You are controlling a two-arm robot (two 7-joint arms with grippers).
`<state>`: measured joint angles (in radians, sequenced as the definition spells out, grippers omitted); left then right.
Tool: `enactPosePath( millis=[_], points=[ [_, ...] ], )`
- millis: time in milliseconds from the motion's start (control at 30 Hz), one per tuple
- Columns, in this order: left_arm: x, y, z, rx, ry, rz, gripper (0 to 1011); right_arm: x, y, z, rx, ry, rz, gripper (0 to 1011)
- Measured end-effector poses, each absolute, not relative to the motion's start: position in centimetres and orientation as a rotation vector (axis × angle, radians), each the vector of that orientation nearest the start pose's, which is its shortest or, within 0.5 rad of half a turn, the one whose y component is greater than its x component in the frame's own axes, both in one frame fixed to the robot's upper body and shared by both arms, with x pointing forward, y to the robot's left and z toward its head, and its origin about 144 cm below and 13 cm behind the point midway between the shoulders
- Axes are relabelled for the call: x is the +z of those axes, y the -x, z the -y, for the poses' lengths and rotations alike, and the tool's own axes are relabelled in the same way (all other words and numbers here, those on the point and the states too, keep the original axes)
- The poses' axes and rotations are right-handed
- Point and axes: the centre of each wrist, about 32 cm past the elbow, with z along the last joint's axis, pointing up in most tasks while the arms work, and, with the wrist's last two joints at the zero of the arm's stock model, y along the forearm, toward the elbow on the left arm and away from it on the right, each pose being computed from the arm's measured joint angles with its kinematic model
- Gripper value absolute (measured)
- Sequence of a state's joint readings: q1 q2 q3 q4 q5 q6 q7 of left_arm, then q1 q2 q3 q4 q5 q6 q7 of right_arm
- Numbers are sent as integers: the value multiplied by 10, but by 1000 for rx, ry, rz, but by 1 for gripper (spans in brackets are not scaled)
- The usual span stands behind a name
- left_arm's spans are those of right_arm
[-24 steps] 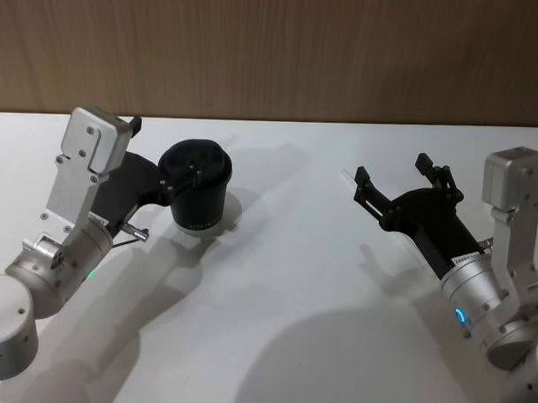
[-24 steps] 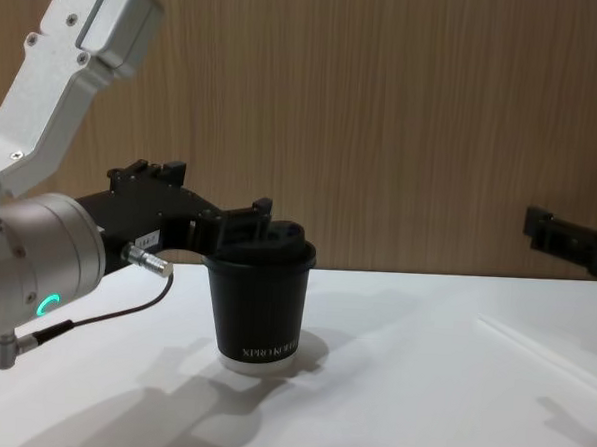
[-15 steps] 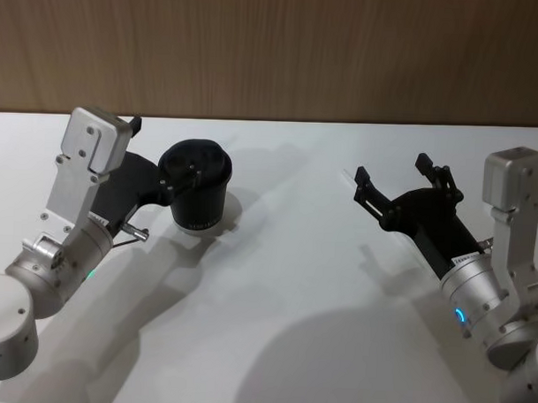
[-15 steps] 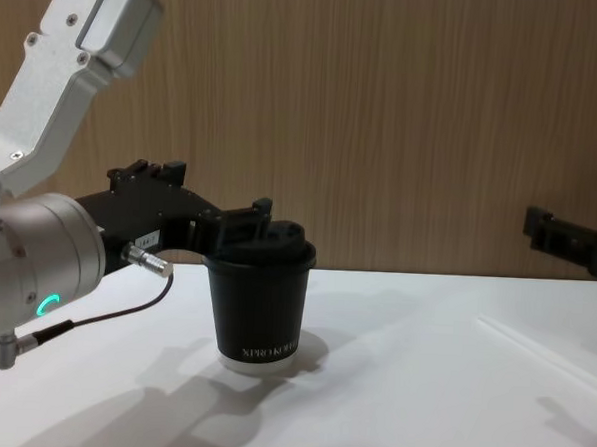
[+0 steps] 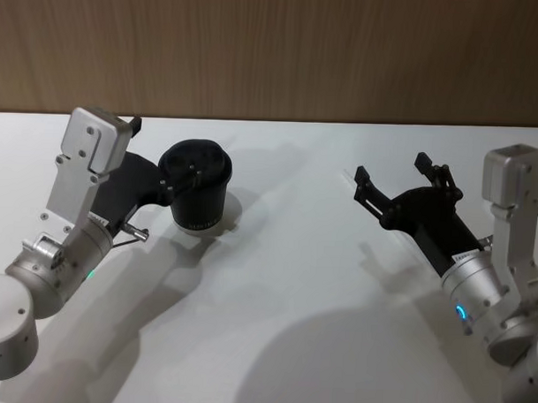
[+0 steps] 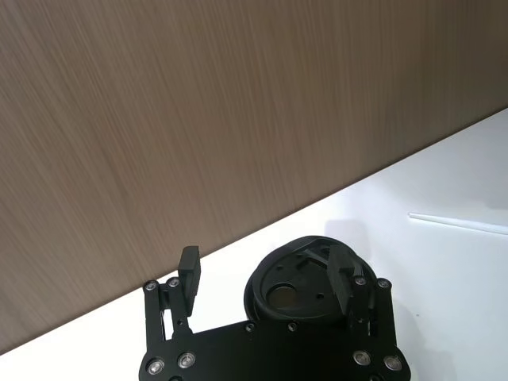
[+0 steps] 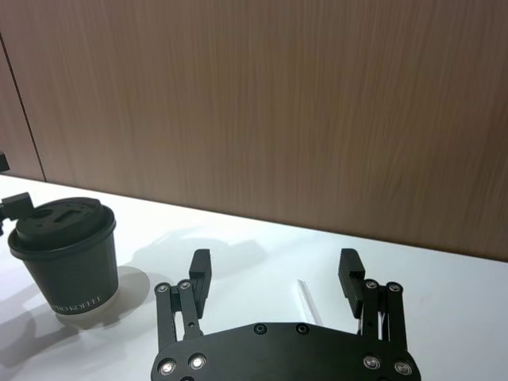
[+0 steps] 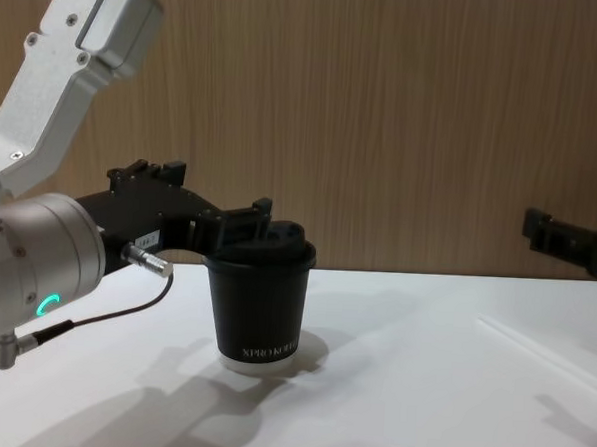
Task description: Pick up the straw with one hand, pass it to the other hand, and insert it into the cup.
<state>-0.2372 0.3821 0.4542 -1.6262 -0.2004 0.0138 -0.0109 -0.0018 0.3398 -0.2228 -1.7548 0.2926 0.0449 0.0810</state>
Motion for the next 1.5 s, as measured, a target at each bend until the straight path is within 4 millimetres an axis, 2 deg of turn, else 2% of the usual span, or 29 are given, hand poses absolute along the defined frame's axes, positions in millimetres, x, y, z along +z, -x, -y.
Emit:
enactPosePath(
  millis=[667, 1100, 1500],
  points=[
    [1204, -492, -198, 1124, -61, 268, 1003, 1189, -481, 268, -1230, 101, -60, 1001],
    [1204, -492, -198, 1124, -61, 268, 1003, 1182, -485, 290, -1280, 182, -103, 1001],
    [1204, -492, -198, 1124, -61, 268, 1003, 1176, -481, 306, -1245, 227, -96, 1001]
  ],
)
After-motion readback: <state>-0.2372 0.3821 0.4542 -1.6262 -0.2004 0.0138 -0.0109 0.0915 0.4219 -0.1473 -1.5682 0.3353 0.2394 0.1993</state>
